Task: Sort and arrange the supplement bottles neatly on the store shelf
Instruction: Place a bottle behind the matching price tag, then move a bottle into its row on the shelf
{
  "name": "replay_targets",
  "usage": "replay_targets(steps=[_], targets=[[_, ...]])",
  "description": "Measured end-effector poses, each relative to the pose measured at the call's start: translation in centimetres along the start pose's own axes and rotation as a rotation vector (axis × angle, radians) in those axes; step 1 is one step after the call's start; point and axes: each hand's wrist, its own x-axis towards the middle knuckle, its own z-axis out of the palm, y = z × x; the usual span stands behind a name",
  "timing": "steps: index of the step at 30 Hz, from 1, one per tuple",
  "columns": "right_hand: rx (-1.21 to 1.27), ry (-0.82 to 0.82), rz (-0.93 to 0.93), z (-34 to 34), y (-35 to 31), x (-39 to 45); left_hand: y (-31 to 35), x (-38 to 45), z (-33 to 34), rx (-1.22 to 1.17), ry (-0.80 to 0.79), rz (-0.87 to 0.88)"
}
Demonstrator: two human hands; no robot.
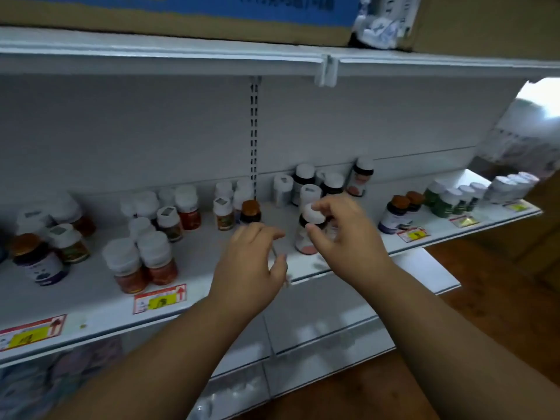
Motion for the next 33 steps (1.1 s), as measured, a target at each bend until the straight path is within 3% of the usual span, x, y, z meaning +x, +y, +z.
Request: replay_targets(steps=[6, 16, 21, 28, 33], targets=[[0.009, -0.009, -0.002, -6.0, 7.8, 0.7, 8.1, 3.6, 7.0, -0.076, -0.025, 0.007], [-0.011, 0.016, 0.098, -9.0, 16.6, 6.8, 11.1, 11.2, 14.0, -0.064, -0.112, 0.056], [0.005, -0.007, 0.046, -9.7, 21.1, 10.9, 12.0, 14.9, 17.6, -0.071, -0.111, 0.02], [0.017, -0.403, 0.041, -6.2, 29.3, 19.3, 12.7, 19.0, 23.0, -0.046, 0.001, -0.186], [-0.218, -0.542, -0.038, -2.7, 33.2, 23.0, 13.7, 20.6, 25.3, -0.023, 0.092, -0.301]])
